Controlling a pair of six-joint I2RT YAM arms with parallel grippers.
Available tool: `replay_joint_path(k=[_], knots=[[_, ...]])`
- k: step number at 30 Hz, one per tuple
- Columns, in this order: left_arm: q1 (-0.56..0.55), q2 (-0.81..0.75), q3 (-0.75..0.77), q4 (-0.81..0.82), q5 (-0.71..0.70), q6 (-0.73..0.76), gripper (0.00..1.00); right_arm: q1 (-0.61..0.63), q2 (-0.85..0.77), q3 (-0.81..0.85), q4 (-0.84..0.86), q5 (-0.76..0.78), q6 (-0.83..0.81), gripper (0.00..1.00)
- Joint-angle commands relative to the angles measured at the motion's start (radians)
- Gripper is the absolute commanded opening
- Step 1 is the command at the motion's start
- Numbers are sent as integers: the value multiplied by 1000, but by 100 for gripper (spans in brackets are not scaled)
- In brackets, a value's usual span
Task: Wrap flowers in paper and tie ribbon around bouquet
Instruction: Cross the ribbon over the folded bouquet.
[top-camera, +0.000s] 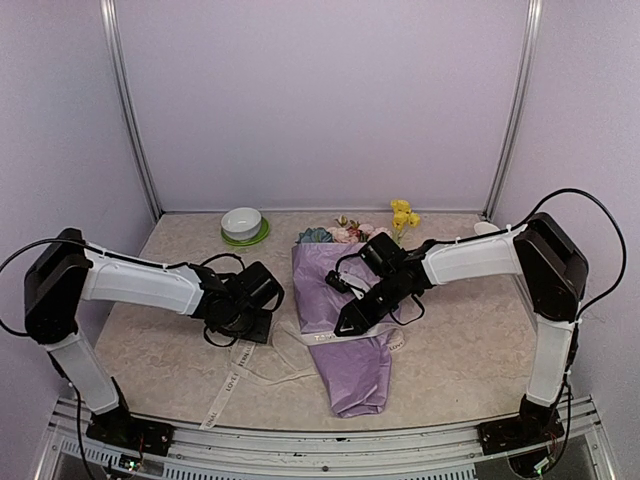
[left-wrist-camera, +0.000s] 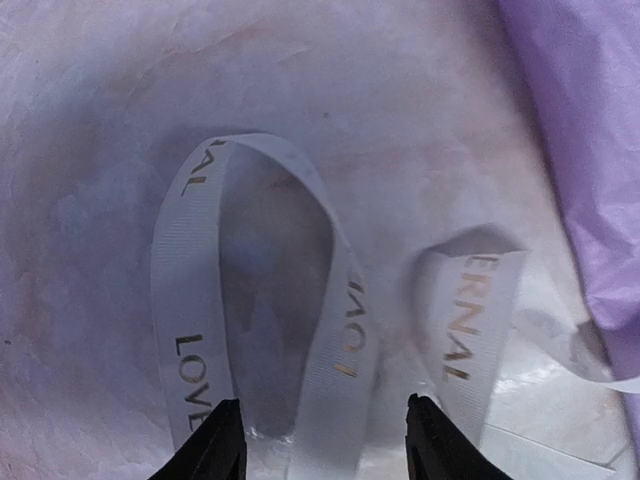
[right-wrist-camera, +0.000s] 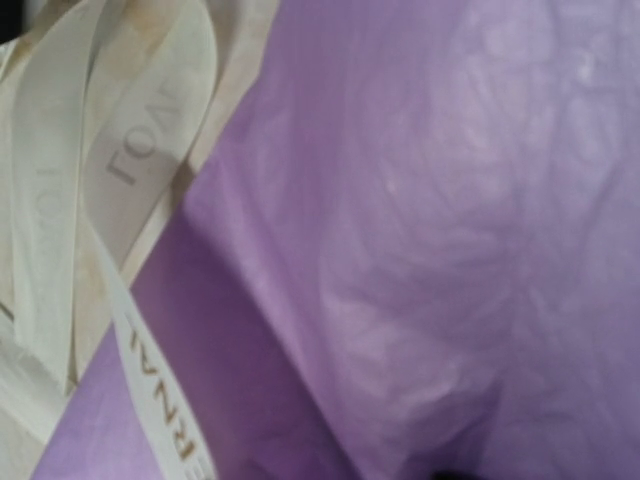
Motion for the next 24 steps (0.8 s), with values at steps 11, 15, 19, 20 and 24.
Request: replay_joint_path(k=[11, 15, 19, 20, 24], knots=[[18, 48, 2, 26, -15, 54, 0, -8, 35, -33, -53, 22, 7, 46], [-34, -77, 53, 88, -43, 113, 0, -9, 37, -41, -50, 23, 10, 46], [-110, -238, 84, 203, -79, 186, 0, -10, 41, -43, -44, 17, 15, 46], [-130, -286, 75, 270, -85, 206, 0, -10, 43, -42, -43, 17, 15, 46], [-204, -468, 0, 505, -112, 270, 0, -12, 49, -33, -45, 14, 15, 46]])
